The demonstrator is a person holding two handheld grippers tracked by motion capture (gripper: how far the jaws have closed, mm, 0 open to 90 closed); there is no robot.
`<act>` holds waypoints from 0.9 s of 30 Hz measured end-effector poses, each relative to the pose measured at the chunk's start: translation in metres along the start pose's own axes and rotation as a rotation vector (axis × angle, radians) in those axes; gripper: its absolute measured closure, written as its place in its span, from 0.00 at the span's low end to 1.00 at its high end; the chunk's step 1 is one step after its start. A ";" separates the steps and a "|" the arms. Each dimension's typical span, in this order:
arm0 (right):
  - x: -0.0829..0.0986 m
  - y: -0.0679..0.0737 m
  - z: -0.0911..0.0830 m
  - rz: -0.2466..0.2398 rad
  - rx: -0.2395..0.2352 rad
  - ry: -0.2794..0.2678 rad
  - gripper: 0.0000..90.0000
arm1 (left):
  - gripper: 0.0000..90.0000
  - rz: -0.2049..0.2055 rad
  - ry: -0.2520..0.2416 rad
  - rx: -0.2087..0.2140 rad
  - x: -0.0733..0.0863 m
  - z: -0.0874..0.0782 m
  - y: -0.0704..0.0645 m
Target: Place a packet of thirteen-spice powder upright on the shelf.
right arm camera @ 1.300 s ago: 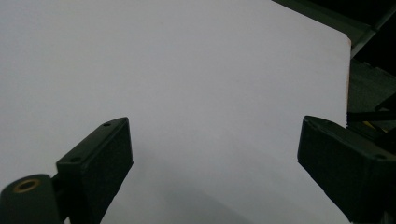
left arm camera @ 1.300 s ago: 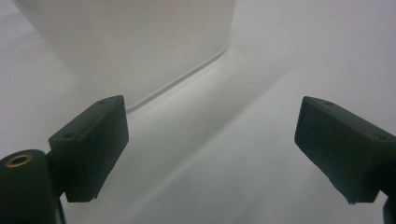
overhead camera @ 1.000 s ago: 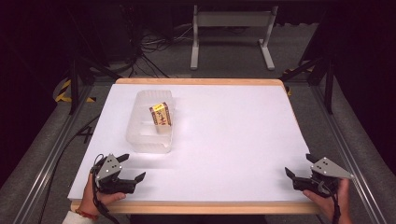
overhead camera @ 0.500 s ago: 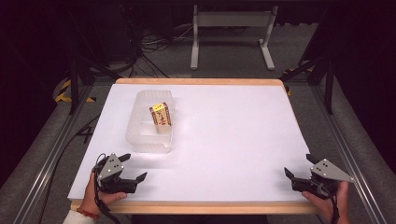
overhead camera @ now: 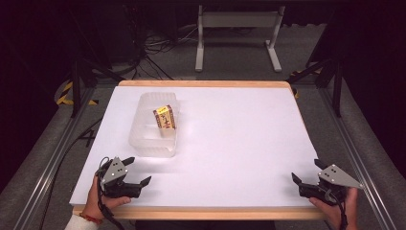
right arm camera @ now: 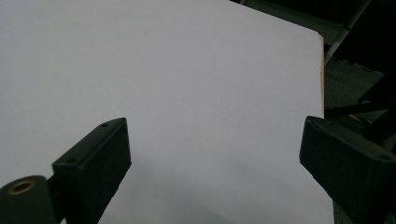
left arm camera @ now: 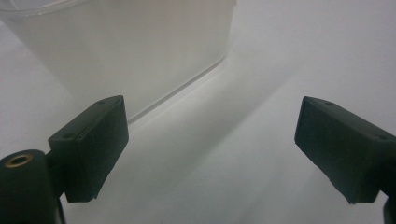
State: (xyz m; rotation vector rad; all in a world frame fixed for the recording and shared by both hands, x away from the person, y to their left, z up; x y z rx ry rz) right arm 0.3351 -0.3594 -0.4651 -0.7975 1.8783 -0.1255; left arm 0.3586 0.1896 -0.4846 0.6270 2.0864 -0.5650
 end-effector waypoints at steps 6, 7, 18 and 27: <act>0.000 0.001 0.000 -0.004 -0.002 0.001 0.11 | 0.12 0.001 -0.002 0.001 0.000 0.000 0.000; -0.001 0.001 0.000 -0.006 -0.002 0.000 0.11 | 0.12 0.001 -0.002 0.001 0.000 0.000 0.000; -0.003 0.003 0.000 -0.014 -0.007 -0.004 0.11 | 0.12 -0.001 0.000 0.000 -0.001 0.001 0.001; -0.003 0.003 0.000 -0.014 -0.007 -0.004 0.11 | 0.12 -0.006 -0.002 -0.002 -0.001 0.002 0.001</act>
Point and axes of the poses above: each handheld gripper's, and its own axes: z roughly forward along the jaws, x roughly out of its underside, y roughly to its left, the point moved 7 cm from there along z, roughly forward along the jaws, and after that the axes turned 15 degrees about -z, right-handed, at the moved point
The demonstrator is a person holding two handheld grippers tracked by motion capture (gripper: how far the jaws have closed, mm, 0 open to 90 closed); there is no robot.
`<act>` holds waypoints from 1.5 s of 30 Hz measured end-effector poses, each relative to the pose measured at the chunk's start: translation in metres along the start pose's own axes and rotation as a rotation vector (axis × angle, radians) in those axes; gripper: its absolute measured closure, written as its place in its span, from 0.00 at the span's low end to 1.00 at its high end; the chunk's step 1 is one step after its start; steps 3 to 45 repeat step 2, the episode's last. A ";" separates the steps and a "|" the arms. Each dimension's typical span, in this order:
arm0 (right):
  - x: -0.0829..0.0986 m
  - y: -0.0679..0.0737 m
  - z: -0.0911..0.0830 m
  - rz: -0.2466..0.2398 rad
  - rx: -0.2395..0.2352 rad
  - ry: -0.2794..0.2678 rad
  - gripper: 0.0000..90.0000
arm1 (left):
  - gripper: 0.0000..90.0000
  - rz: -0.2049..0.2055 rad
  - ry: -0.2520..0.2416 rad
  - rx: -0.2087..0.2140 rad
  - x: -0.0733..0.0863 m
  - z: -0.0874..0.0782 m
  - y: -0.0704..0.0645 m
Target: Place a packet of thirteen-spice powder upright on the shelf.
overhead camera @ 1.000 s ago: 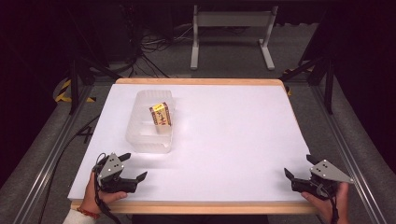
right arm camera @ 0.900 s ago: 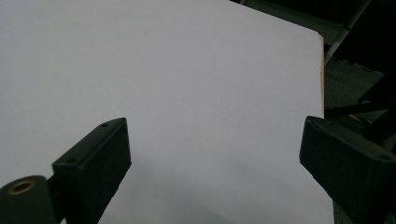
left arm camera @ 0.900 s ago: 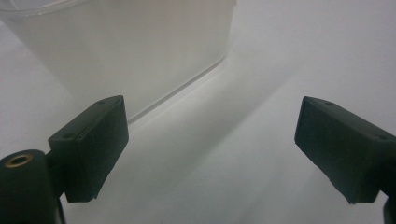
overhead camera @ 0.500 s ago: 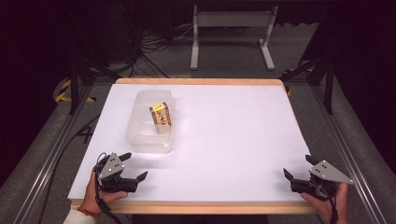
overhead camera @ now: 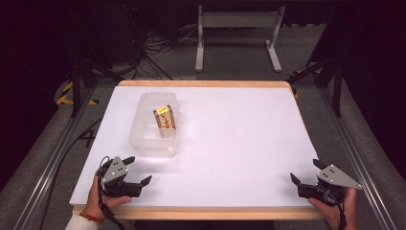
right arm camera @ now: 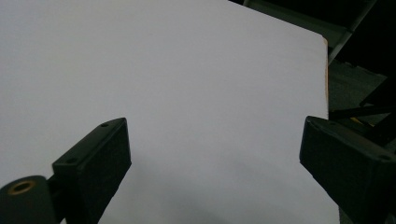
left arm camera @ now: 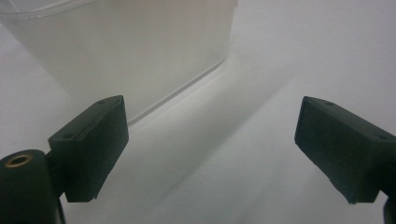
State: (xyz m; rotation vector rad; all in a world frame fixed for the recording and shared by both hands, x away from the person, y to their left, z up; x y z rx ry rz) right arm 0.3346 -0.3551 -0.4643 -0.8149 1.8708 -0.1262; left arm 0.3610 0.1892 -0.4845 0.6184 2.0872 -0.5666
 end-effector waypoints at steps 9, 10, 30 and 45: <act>0.000 0.000 0.000 0.001 0.000 0.000 0.11 | 0.12 -0.006 0.003 0.002 0.000 0.001 0.000; 0.000 0.000 0.000 0.001 0.000 0.000 0.11 | 0.12 -0.006 0.003 0.002 0.000 0.001 0.000; 0.000 0.000 0.000 0.001 0.000 0.000 0.11 | 0.12 -0.006 0.003 0.002 0.000 0.001 0.000; 0.000 0.000 0.000 0.001 0.000 0.000 0.11 | 0.12 -0.006 0.003 0.002 0.000 0.001 0.000</act>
Point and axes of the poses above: each handheld gripper's, and its own axes: z roughly forward along the jaws, x roughly out of its underside, y roughly to its left, the point moved 7 cm from there along z, roughly forward along the jaws, and after that the axes turned 15 degrees about -z, right-handed, at the moved point
